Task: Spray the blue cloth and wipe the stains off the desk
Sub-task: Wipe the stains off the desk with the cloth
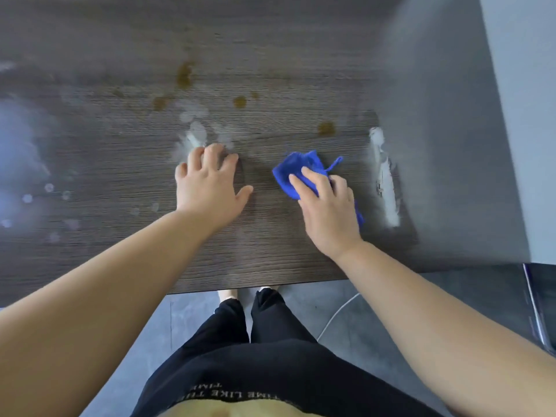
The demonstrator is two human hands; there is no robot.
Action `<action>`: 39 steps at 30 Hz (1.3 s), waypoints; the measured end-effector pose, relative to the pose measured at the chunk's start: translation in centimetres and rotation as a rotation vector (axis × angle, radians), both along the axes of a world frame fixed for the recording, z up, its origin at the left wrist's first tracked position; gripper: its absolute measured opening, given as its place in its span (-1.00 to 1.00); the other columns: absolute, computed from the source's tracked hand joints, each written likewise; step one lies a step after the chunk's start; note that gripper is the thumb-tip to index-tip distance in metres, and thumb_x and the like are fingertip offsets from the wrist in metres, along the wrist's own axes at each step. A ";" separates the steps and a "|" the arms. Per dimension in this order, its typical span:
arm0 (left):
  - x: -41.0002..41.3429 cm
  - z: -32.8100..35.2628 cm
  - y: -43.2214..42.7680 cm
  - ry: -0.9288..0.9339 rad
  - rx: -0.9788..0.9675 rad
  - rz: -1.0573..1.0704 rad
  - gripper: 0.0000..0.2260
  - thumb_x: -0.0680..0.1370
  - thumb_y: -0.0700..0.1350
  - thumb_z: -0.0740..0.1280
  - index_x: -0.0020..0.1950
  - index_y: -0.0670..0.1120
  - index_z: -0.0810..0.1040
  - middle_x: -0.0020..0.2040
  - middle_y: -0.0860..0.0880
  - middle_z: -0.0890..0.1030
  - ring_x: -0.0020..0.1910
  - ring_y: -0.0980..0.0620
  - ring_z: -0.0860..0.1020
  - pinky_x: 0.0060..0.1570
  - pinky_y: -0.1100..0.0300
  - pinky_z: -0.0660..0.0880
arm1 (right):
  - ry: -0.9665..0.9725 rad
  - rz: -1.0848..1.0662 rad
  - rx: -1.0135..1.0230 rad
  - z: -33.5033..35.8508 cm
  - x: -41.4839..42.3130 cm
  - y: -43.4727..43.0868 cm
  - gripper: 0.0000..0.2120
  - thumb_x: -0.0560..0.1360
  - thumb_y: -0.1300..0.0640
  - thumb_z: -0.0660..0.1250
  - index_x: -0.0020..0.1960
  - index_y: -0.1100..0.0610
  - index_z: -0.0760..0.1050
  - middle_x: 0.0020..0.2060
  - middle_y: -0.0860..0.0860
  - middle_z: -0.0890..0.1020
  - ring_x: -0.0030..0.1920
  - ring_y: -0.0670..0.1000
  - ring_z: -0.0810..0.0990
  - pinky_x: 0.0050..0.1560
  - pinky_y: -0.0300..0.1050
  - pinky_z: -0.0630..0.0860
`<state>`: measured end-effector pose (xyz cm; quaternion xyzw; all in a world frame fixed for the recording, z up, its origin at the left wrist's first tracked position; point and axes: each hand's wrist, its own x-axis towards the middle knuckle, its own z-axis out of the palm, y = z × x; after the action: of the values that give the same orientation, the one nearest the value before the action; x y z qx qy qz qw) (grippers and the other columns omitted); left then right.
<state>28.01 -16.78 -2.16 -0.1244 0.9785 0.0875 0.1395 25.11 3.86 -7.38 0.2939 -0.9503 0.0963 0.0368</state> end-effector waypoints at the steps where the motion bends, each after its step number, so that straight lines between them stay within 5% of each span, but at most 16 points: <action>1: -0.2 -0.1 -0.6 0.000 -0.008 0.019 -0.38 0.46 0.27 0.22 0.44 0.01 0.23 0.46 -0.06 0.14 0.44 -0.15 0.08 0.36 -0.14 0.13 | 0.010 0.009 0.019 0.0 -0.9 1.3 -0.60 0.44 0.17 0.28 0.28 0.07 0.48 0.23 0.05 0.53 -0.02 0.21 0.43 -0.10 0.10 0.50; 7: 0.6 -1.1 -1.9 -0.172 0.007 0.097 -0.10 0.33 0.44 0.23 0.52 0.08 -0.03 0.52 -0.04 -0.02 0.48 -0.14 -0.05 0.40 -0.24 0.04 | -0.146 -0.621 0.028 0.8 -7.6 -1.8 -0.52 0.60 0.09 0.14 0.50 0.04 0.15 0.46 0.04 0.20 0.25 0.23 0.30 0.24 0.11 0.21; 12: -0.1 -0.9 -1.8 -0.191 0.021 0.114 -0.07 0.31 0.40 0.30 0.52 0.04 -0.01 0.51 -0.06 0.00 0.46 -0.16 -0.03 0.38 -0.28 0.04 | -0.048 -0.186 0.022 0.4 -3.7 -5.2 -0.55 0.45 0.12 0.37 0.33 0.09 0.45 0.26 0.09 0.50 0.02 0.25 0.50 -0.07 0.09 0.45; 16: -0.3 -0.8 -1.8 -0.210 0.021 0.106 -0.07 0.31 0.40 0.31 0.51 0.03 0.00 0.51 -0.07 0.00 0.46 -0.18 -0.02 0.37 -0.31 0.05 | -0.020 0.122 0.049 0.1 -4.7 0.2 -0.59 0.48 0.05 0.15 0.31 0.03 0.45 0.25 0.01 0.51 0.04 0.17 0.39 -0.08 0.12 0.48; 22: -0.6 -0.4 -1.7 -0.239 0.044 0.118 -0.09 0.33 0.36 0.33 0.51 0.01 0.01 0.52 -0.07 -0.02 0.47 -0.18 -0.05 0.37 -0.33 0.04 | -0.139 -0.520 0.057 0.3 -8.5 -5.0 -0.52 0.58 0.09 0.18 0.48 0.05 0.21 0.45 0.05 0.25 0.27 0.27 0.31 0.22 0.16 0.23; 26: -0.6 -0.5 -1.7 -0.236 0.058 0.130 -0.08 0.32 0.36 0.34 0.51 0.02 -0.01 0.52 -0.06 -0.04 0.48 -0.17 -0.07 0.38 -0.33 0.01 | 0.026 -0.114 0.036 -0.2 -4.4 -6.1 -0.58 0.49 0.09 0.26 0.34 0.09 0.43 0.29 0.09 0.48 0.08 0.26 0.45 -0.02 0.14 0.45; 29: -0.5 -0.6 -1.6 -0.241 0.061 0.126 -0.07 0.32 0.36 0.34 0.51 0.02 -0.02 0.53 -0.06 -0.05 0.49 -0.17 -0.08 0.37 -0.34 0.00 | 0.085 0.212 0.070 -0.7 -4.6 -2.2 -0.60 0.49 0.09 0.22 0.32 0.05 0.44 0.28 0.00 0.46 0.07 0.19 0.37 -0.05 0.11 0.47; 31: -0.5 -0.5 -1.7 -0.246 0.064 0.128 -0.08 0.33 0.37 0.33 0.51 0.03 -0.03 0.53 -0.06 -0.07 0.49 -0.17 -0.09 0.38 -0.35 -0.01 | 0.085 0.176 0.057 -0.5 -7.0 -1.2 -0.60 0.49 0.08 0.17 0.31 0.04 0.45 0.28 -0.01 0.46 0.06 0.20 0.40 -0.05 0.13 0.47; 35: -0.6 -0.4 -1.6 -0.255 0.076 0.128 -0.09 0.34 0.37 0.32 0.51 0.04 -0.03 0.53 -0.05 -0.07 0.49 -0.17 -0.10 0.38 -0.35 -0.03 | -0.022 -0.309 -0.005 -0.1 -9.9 -5.6 -0.59 0.50 0.16 0.27 0.35 0.10 0.41 0.33 0.08 0.44 0.09 0.29 0.45 0.03 0.16 0.37; 37: -0.6 -0.4 -1.6 -0.259 0.072 0.130 -0.09 0.34 0.37 0.31 0.51 0.04 -0.04 0.53 -0.05 -0.08 0.49 -0.17 -0.11 0.38 -0.35 -0.03 | -0.009 -0.274 -0.002 0.0 -8.4 -7.6 -0.57 0.48 0.15 0.31 0.34 0.11 0.42 0.31 0.10 0.45 0.08 0.30 0.46 0.00 0.15 0.40; 39: -0.6 -0.4 -1.6 -0.256 0.068 0.134 -0.08 0.34 0.37 0.31 0.52 0.03 -0.05 0.53 -0.05 -0.08 0.49 -0.17 -0.11 0.38 -0.35 -0.03 | 0.044 -0.022 0.028 -0.3 -6.2 -7.0 -0.59 0.48 0.10 0.26 0.32 0.09 0.43 0.29 0.08 0.47 0.08 0.26 0.46 -0.02 0.13 0.44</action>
<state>27.40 -18.38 -2.55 -0.1947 0.9387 0.1129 0.2613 18.95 -3.15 -7.64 0.2861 -0.9536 0.0763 0.0545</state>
